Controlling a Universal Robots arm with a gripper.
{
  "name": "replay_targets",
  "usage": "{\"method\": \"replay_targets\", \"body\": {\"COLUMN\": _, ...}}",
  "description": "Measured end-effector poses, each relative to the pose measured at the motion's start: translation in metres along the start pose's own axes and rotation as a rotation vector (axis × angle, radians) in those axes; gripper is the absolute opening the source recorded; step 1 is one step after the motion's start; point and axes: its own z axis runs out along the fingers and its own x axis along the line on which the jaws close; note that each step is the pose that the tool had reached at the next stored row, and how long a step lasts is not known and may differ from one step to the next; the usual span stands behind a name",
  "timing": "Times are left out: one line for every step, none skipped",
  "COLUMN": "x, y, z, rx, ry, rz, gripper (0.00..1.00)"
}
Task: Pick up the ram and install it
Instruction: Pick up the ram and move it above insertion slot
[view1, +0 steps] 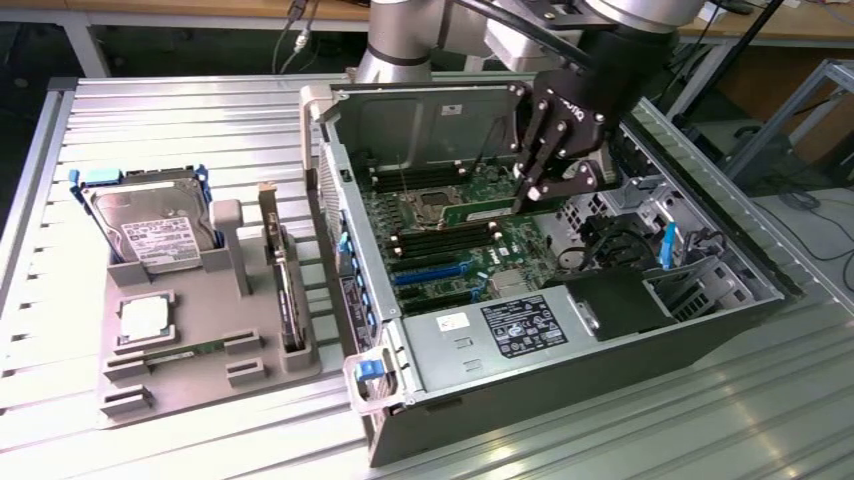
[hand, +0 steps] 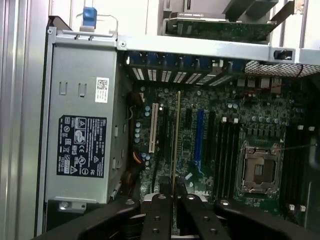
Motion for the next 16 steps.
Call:
{"method": "replay_targets", "body": {"x": 0.000, "y": -0.0048, "z": -0.0001, "rx": -0.0004, "ry": -0.0001, "rz": 0.000, "gripper": 0.13}}
{"method": "replay_targets", "body": {"x": 0.001, "y": -0.0108, "z": -0.0004, "rx": -0.0008, "ry": 0.0000, "rz": 0.000, "gripper": 0.13}}
{"method": "replay_targets", "body": {"x": 0.001, "y": -0.0157, "z": -0.0006, "rx": -0.0009, "ry": 0.0000, "rz": 0.000, "gripper": 0.13}}
{"method": "replay_targets", "body": {"x": 0.002, "y": -0.0203, "z": -0.0008, "rx": -0.0011, "ry": 0.0000, "rz": 0.000, "gripper": 0.13}}
{"method": "replay_targets", "body": {"x": 0.002, "y": -0.0207, "z": -0.0008, "rx": -0.0014, "ry": 0.0000, "rz": -0.001, "gripper": 0.13}}
{"method": "replay_targets", "body": {"x": 0.001, "y": -0.0208, "z": -0.0007, "rx": -0.0014, "ry": 0.0002, "rz": -0.003, "gripper": 0.13}}
{"method": "replay_targets", "body": {"x": -0.006, "y": -0.0214, "z": -0.0007, "rx": -0.0016, "ry": 0.0022, "rz": -0.003, "gripper": 0.13}}
{"method": "replay_targets", "body": {"x": -0.013, "y": -0.0220, "z": -0.0004, "rx": -0.0015, "ry": 0.0021, "rz": -0.002, "gripper": 0.13}}
{"method": "replay_targets", "body": {"x": -0.022, "y": -0.0227, "z": -0.0004, "rx": -0.0017, "ry": 0.0024, "rz": -0.002, "gripper": 0.13}}
{"method": "replay_targets", "body": {"x": -0.026, "y": -0.0231, "z": -0.0002, "rx": -0.0016, "ry": 0.0023, "rz": -0.002, "gripper": 0.13}}
{"method": "replay_targets", "body": {"x": -0.030, "y": -0.0234, "z": -0.0001, "rx": -0.0016, "ry": 0.0023, "rz": -0.002, "gripper": 0.13}}
{"method": "replay_targets", "body": {"x": -0.036, "y": -0.0241, "z": 0.0000, "rx": -0.0017, "ry": 0.0024, "rz": -0.002, "gripper": 0.13}}
{"method": "replay_targets", "body": {"x": -0.043, "y": -0.0246, "z": 0.0003, "rx": -0.0016, "ry": 0.0023, "rz": -0.002, "gripper": 0.13}}
{"method": "replay_targets", "body": {"x": -0.051, "y": -0.0254, "z": 0.0006, "rx": -0.0016, "ry": 0.0023, "rz": -0.002, "gripper": 0.13}}
{"method": "replay_targets", "body": {"x": -0.058, "y": -0.0260, "z": 0.0007, "rx": -0.0017, "ry": 0.0025, "rz": -0.002, "gripper": 0.13}}
{"method": "replay_targets", "body": {"x": -0.064, "y": -0.0266, "z": 0.0011, "rx": -0.0016, "ry": 0.0023, "rz": -0.002, "gripper": 0.13}}
